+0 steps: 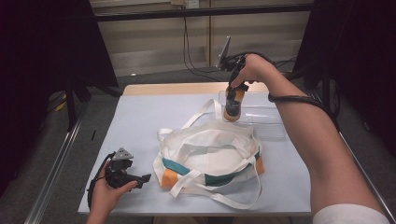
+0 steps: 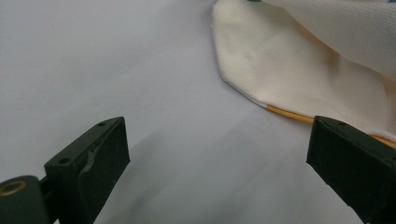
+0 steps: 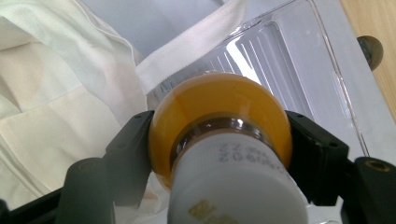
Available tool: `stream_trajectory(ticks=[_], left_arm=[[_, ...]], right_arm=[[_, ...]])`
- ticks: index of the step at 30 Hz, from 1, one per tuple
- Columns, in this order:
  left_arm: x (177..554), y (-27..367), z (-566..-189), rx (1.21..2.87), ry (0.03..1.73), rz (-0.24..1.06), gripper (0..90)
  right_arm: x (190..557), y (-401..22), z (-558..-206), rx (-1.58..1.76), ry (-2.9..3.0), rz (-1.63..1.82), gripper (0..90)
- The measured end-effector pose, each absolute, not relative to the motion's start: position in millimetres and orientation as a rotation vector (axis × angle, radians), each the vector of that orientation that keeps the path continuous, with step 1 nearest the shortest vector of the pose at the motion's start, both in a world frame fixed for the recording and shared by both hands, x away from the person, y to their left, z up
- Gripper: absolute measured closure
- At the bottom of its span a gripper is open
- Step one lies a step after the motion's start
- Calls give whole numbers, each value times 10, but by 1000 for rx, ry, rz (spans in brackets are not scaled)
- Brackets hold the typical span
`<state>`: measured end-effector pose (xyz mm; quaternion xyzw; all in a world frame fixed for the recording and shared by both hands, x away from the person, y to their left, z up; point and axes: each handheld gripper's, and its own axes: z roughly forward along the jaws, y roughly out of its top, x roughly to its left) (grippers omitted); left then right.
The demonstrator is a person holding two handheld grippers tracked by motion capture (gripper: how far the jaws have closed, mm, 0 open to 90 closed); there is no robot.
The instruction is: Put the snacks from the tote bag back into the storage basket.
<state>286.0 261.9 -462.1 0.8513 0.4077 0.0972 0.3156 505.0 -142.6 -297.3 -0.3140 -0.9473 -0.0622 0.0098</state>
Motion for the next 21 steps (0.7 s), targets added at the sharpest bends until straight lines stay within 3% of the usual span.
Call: stream_trajectory(ticks=[21], left_arm=[[2857, 2602, -4627, 2247, 1076, 251, 54]], right_arm=[[5006, -1302, -3198, -933, -2961, -185, 306]])
